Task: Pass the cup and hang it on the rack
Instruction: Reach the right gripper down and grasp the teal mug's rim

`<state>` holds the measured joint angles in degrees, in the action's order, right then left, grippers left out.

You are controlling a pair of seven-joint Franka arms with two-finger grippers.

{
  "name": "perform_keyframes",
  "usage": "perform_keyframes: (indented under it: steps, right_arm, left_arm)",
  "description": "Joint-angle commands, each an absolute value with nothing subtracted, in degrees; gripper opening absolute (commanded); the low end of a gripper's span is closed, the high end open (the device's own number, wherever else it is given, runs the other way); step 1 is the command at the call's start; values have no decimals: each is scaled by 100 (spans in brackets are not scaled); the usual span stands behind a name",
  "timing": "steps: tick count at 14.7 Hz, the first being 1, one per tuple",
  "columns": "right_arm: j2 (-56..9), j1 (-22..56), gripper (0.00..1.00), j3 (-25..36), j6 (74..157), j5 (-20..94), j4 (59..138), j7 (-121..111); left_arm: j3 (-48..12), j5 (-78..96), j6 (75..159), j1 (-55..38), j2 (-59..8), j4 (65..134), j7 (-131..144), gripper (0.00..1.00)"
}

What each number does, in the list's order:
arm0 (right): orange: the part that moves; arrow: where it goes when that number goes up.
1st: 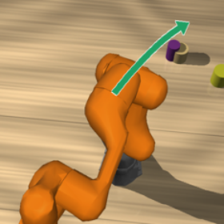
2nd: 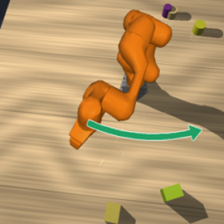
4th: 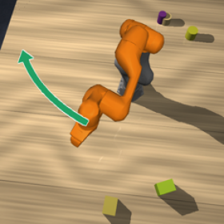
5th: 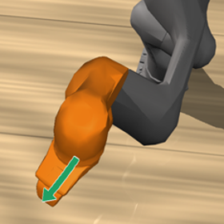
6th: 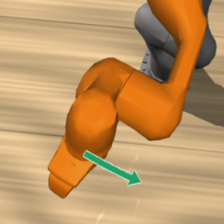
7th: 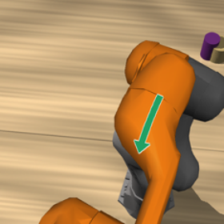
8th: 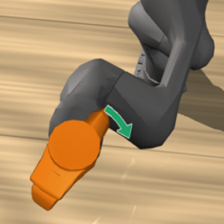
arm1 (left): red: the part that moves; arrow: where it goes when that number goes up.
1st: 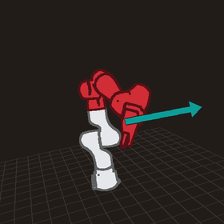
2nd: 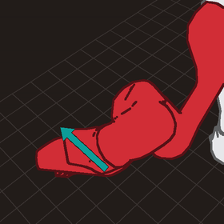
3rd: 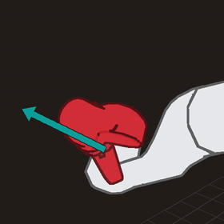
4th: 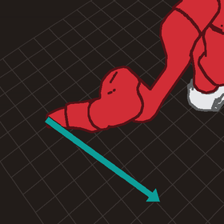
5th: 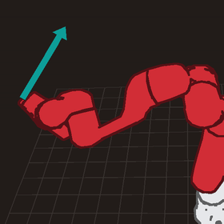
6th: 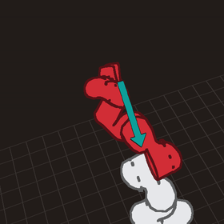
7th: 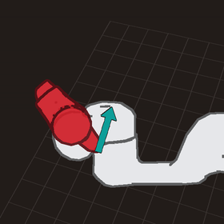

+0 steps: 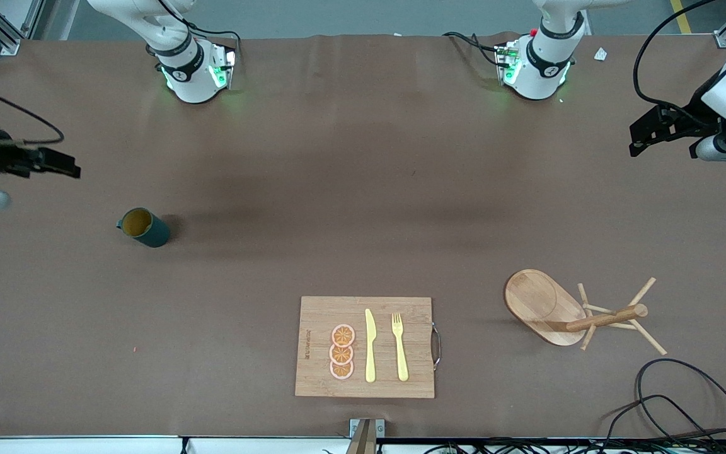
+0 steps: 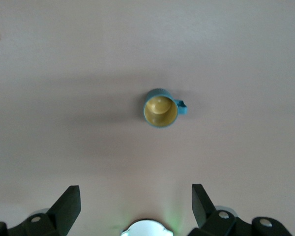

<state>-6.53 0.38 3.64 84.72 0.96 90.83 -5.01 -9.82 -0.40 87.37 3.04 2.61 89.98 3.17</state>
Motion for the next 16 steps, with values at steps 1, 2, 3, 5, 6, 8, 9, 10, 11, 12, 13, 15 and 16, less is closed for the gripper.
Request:
perform_keyframes:
  steps: [1, 2, 3, 5, 6, 8, 9, 10, 11, 12, 13, 15, 16]
  right_arm:
    - [-738, -201, 100, 316, 9276, 131, 9830, -1438]
    - [-747, -220, 100, 316, 9673, 132, 10253, -1694]
    - [-747, -211, 100, 316, 10086, 132, 10674, -2027]
    - [-747, -272, 100, 316, 11079, 132, 11449, -3045]
    - [-773, -377, 100, 316, 11448, 132, 11696, -3459]
    - [-1001, -492, 100, 316, 11785, 132, 11891, -3988]
    - [-1193, -570, 100, 316, 11891, 132, 11892, -4156]
    - [-1335, -606, 100, 316, 12109, 132, 11892, -4331]
    - [-1475, -633, 100, 316, 12285, 132, 11892, -4542]
    - [-1633, -711, 100, 316, 12435, 132, 11892, -4692]
    - [-1722, -764, 100, 308, 12550, 141, 11892, -4728]
    - [-1819, -765, 97, 308, 12603, 141, 11918, -4737]
    - [-1854, -756, 95, 308, 12612, 141, 11909, -4737]
  left_arm:
    - [-1011, -62, 8648, 334, 229, 8895, 229, 100]
    - [-1011, -62, 8648, 334, 220, 8895, 229, 100]
    - [-1011, -62, 8657, 334, 211, 8895, 229, 100]
    - [-1011, -62, 8657, 325, 211, 8895, 229, 100]
    - [-1011, -62, 8657, 325, 220, 8895, 229, 100]
    - [-1011, -62, 8657, 325, 211, 8895, 229, 100]
    - [-1011, -70, 8657, 325, 211, 8895, 229, 100]
    - [-1011, -62, 8666, 325, 211, 8895, 229, 100]
    - [-1011, -62, 8666, 325, 211, 8895, 229, 100]
    - [-1011, -62, 8666, 325, 211, 8895, 229, 100]
    - [-1011, -62, 8675, 325, 211, 8895, 229, 100]
    - [-1011, -70, 8684, 308, 193, 8895, 229, 100]
    - [-1011, -70, 8684, 308, 167, 8886, 229, 100]
